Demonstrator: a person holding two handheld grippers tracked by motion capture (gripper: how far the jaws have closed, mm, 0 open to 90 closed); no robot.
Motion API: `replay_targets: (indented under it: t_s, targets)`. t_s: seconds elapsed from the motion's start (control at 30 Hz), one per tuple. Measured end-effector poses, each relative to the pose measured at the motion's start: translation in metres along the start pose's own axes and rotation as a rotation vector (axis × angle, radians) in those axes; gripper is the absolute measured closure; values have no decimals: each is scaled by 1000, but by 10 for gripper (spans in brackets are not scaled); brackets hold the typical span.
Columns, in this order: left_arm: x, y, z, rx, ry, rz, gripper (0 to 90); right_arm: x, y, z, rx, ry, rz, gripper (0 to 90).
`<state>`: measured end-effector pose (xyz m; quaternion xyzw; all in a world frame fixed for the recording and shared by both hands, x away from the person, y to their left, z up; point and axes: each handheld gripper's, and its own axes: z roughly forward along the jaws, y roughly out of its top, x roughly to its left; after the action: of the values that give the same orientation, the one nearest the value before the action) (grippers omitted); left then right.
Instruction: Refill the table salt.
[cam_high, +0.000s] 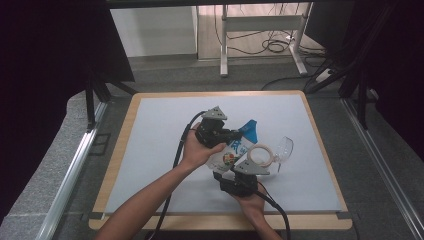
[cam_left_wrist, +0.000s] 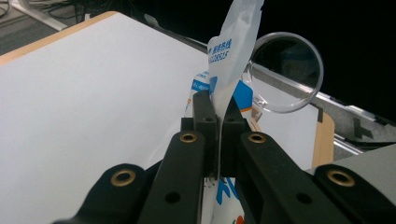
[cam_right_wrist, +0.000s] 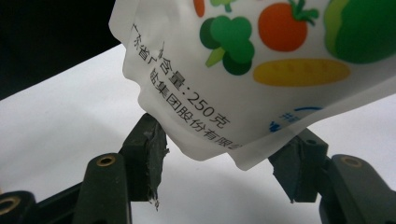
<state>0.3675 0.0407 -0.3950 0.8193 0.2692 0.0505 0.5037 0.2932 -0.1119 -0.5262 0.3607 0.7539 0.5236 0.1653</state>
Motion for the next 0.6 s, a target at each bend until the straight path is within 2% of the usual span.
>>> replay_targets:
  t_s: [0.1,0.3,0.6]
  targets:
    - [-2,1,2,9,4,5,900,2,1,-1,-6,-11,-12,412]
    - [-6,4,7,24,5,13,900,1,0,-1,-10,-15,1,412]
    - [-10,10,10,43,14,33,900,2,0,-3,-30,-15,-5,426]
